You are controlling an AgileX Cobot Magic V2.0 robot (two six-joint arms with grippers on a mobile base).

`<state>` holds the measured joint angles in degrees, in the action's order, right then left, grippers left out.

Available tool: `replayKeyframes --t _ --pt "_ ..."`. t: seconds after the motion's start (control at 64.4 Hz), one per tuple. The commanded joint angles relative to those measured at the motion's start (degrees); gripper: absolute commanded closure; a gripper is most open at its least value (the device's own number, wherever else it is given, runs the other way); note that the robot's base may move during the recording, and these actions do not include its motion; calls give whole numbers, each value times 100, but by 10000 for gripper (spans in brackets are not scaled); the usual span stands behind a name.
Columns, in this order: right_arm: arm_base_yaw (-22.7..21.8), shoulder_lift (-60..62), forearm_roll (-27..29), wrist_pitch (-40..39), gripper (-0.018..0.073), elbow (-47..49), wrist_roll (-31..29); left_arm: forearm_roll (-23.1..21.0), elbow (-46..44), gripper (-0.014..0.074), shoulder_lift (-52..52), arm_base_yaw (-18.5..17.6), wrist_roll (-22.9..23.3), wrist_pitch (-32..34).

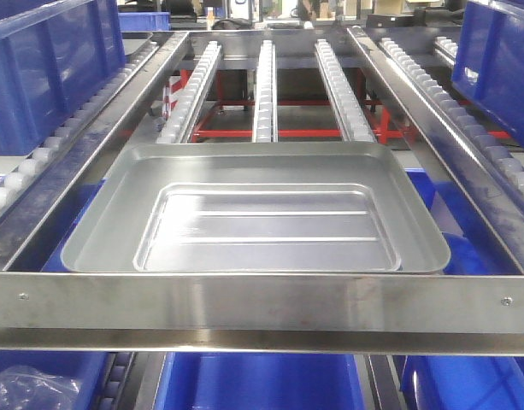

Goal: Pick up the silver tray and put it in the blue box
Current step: 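Lower both arms toward the silver tray on the roller shelf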

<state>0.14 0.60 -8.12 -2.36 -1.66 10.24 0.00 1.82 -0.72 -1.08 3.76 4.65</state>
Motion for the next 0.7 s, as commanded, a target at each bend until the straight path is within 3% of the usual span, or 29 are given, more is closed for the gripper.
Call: replayKeyframes --t 0.0,0.683 --pt "-19 116 5 -499 508 110 -68 -35 92 602 -69 -34 -5 479" --pt "-12 116 -45 -396 508 110 -68 -35 83 603 -69 -34 -5 446"
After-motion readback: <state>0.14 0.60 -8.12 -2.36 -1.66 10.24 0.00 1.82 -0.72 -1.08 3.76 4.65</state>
